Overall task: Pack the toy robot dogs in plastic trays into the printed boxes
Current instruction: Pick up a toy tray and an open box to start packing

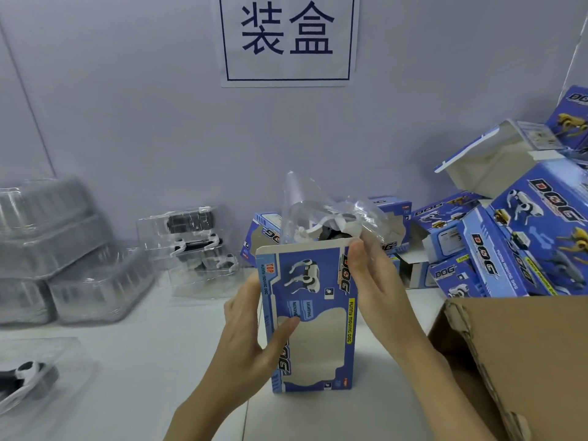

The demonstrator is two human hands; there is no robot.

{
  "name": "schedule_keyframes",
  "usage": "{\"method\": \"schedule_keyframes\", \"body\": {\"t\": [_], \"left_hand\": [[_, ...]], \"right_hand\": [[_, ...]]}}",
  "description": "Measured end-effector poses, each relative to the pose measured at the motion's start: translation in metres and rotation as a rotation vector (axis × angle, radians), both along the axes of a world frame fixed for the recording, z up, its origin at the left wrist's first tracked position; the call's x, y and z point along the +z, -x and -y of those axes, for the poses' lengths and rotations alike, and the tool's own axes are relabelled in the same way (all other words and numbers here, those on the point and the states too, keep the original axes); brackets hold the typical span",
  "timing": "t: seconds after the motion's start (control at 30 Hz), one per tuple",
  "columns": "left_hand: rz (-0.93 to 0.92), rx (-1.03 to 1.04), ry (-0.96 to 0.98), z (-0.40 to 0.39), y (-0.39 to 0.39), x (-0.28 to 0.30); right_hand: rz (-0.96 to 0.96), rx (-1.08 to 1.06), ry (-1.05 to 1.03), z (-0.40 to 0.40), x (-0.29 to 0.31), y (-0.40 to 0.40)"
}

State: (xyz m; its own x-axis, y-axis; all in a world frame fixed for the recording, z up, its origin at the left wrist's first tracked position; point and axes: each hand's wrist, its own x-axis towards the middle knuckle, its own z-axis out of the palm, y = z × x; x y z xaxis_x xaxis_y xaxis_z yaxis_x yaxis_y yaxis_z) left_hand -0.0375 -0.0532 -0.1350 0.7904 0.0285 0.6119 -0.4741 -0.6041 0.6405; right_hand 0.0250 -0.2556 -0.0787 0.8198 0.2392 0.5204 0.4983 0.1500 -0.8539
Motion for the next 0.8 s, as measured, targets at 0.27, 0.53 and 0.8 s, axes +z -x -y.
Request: {"method": "schedule_keyframes", "body": {"t": [0.27,0.53,0.8], "left_hand": [[0.066,0.014,-0.02,-0.008,-0.002,0.01],[-0.032,-0.168,0.19,-0.004,-0.015,0.019],[-0.036,-0.119,0.153,-0.005,-0.016,0.022]], "right_hand": [[-0.079,0.011,0.05,-0.002,0.008,-0.001],[-0.37,0.079,-0.101,0.004,0.008,-0.011],[-0.47,0.104,-0.281,0.004,0.002,-0.01]]}}
